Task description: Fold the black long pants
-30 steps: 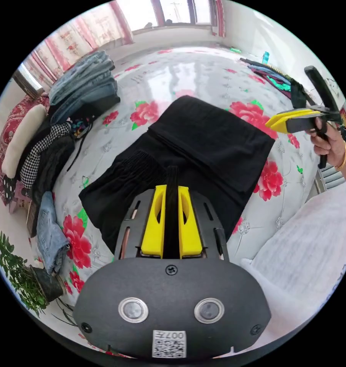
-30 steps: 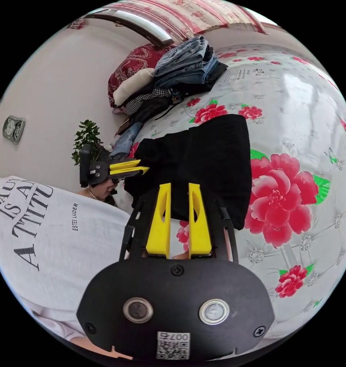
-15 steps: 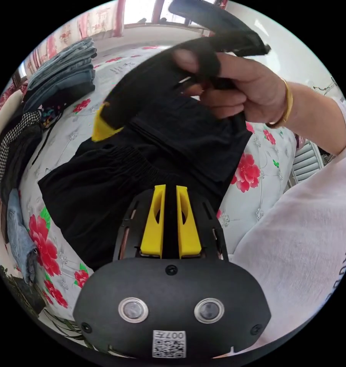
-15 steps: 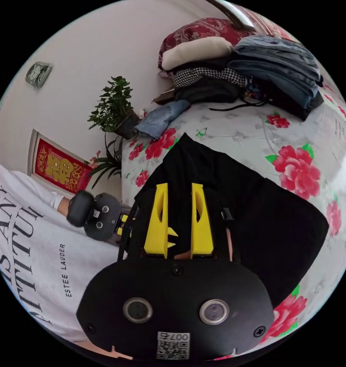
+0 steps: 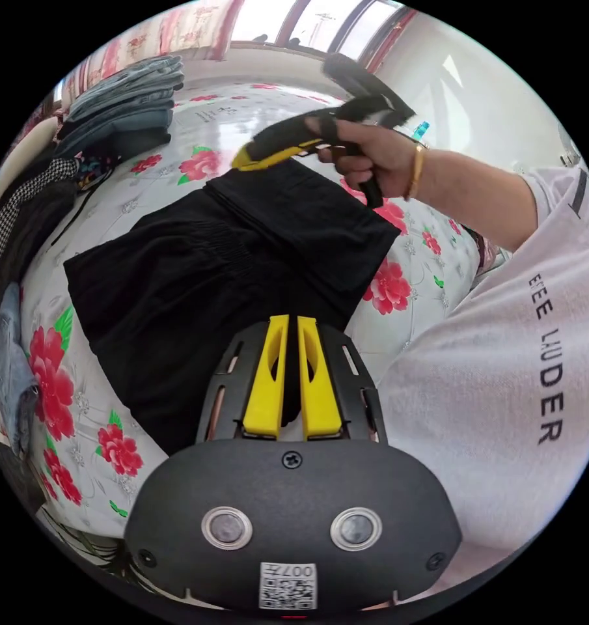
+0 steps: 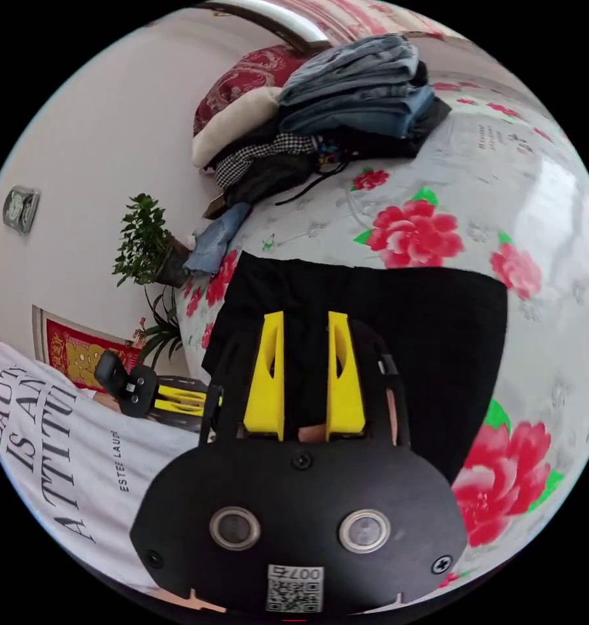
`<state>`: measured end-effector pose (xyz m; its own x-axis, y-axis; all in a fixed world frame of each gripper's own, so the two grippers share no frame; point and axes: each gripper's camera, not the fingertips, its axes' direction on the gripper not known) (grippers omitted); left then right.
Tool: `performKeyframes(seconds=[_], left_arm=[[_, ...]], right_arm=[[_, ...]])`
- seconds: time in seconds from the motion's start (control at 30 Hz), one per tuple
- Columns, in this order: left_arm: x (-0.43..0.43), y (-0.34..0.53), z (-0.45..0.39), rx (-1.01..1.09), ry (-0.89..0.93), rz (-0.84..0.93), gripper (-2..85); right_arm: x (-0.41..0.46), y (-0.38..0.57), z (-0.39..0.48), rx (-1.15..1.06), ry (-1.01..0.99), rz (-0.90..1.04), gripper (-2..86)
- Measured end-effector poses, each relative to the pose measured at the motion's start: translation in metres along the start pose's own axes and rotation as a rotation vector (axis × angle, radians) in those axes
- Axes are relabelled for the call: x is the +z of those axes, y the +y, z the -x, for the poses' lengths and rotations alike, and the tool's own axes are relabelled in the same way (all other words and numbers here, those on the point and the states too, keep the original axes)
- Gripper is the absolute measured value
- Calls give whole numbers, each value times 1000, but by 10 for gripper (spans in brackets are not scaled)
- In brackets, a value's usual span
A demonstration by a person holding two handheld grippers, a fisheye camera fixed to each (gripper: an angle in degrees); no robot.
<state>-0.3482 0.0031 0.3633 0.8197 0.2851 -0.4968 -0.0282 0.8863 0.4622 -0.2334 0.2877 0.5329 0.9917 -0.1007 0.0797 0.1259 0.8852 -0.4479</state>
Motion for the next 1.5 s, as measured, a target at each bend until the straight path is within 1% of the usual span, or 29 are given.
performKeyframes(seconds=[0.03, 0.1, 0.17, 0.23, 0.3, 0.43, 0.5, 0.57, 0.67, 0.73, 0.83, 0.9, 0.93, 1.0, 1.03, 1.1, 1.13, 1.17, 1.2, 1.23, 1.3, 1.33, 1.37, 1.4, 1.43, 1.5], left_arm=[[-3, 0, 6, -30, 10, -7, 11], [-6, 1, 13, -67, 15, -10, 7], [-7, 1, 19, -96, 15, -6, 3], [-9, 1, 23, -133, 11, 4, -1], [-14, 1, 24, -156, 1, -3, -2], [-33, 6, 21, -218, -25, -35, -5], [-41, 13, 20, -260, -49, -41, -6], [-50, 23, 18, -305, -76, -45, -8], [-65, 45, 15, -380, -111, -54, -9], [-77, 64, 12, -442, -151, -62, -10], [-95, 91, 4, -514, -222, -107, -10], [-104, 108, 0, -565, -259, -123, -10], [-110, 118, -1, -603, -267, -123, -10], [-121, 133, -6, -651, -269, -139, -10], [-129, 143, -9, -679, -275, -151, -10], [-142, 159, -14, -724, -303, -162, -10], [-151, 170, -16, -755, -323, -166, -10], [-155, 175, -17, -772, -329, -167, -10], [-164, 185, -17, -805, -335, -173, -10], [-174, 194, -16, -830, -336, -187, -10], [-187, 205, -12, -852, -332, -206, -9], [-195, 212, -7, -860, -326, -213, -9], [-199, 215, -3, -863, -322, -217, -9], [-205, 220, 5, -864, -306, -231, -9], [-209, 224, 17, -857, -282, -248, -8], [-216, 226, 39, -840, -234, -266, -5]], right_arm=[[-15, 15, -12, 39, 22, -16, 59], [-71, 81, -54, 195, 146, -88, 70], [-103, 125, -82, 309, 212, -120, 76], [-123, 161, -105, 409, 211, -134, 80], [-131, 188, -121, 467, 134, -152, 81], [-110, 193, -126, 460, 88, -110, 76], [-89, 189, -132, 480, 52, -51, 63], [-93, 185, -130, 480, 82, -103, 46], [-92, 167, -138, 500, -4, -61, 19], [-100, 147, -124, 433, -14, -59, 9], [-114, 88, -63, 233, 34, -15, 2], [-112, 23, 21, -11, 70, 39, 0], [-109, 8, 44, -73, 79, 58, 0], [-83, -47, 146, -327, 95, 159, 0], [-74, -57, 172, -388, 94, 180, 0], [-18, -83, 263, -593, 92, 288, 2], [1, -86, 282, -634, 99, 319, 3], [43, -88, 311, -690, 117, 378, 6], [89, -88, 330, -713, 118, 434, 12], [112, -86, 335, -715, 119, 464, 16], [191, -74, 341, -709, 83, 605, 36], [202, -72, 339, -694, 59, 629, 40], [213, -69, 334, -661, -6, 637, 50], [209, -69, 328, -634, -72, 593, 61], [203, -70, 323, -620, -98, 567, 66], [169, -81, 297, -570, -140, 450, 82]])
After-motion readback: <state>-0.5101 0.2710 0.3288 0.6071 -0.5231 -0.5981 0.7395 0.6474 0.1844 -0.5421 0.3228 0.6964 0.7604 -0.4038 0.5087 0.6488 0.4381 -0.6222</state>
